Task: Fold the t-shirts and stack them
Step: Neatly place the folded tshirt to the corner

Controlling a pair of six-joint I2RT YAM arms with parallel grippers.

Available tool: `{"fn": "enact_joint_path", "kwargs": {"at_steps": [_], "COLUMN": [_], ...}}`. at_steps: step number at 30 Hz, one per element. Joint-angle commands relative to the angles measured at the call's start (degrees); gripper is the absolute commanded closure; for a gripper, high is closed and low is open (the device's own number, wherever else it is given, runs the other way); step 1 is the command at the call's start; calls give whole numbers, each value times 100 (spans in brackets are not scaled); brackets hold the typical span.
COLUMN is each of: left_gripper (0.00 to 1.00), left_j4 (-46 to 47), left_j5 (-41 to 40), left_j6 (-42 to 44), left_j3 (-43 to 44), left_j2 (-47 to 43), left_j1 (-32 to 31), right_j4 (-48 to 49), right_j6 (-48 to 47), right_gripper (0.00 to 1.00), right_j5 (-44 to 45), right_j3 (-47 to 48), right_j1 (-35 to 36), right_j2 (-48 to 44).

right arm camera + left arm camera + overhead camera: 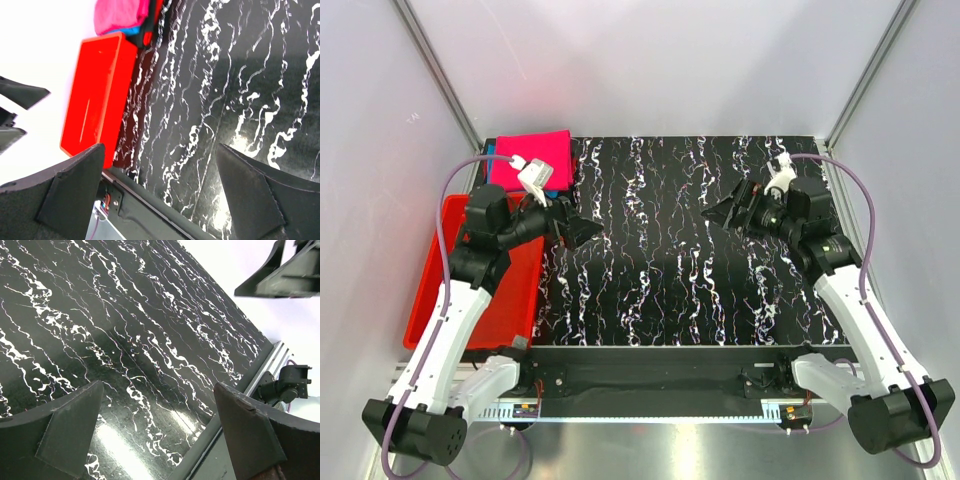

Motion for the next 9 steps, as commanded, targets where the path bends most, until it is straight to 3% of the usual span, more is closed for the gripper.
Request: {"fn": "enact_joint_path", "kwargs": {"at_steps": [1, 9], "left_gripper": [1, 1], "left_j4": [125, 441], "left_j5": [184, 405], "left_j6": [90, -200], "left_j3": [62, 0], "left_j2": [-35, -175], "left_j1": [21, 21], "right_j4": [15, 349], "right_j6": [84, 58], "right_gripper": [0, 0], "right_j5": [137, 287], "right_j3": [328, 144], "right_j1": [-29, -29], "right_j2": [-178, -680]}}
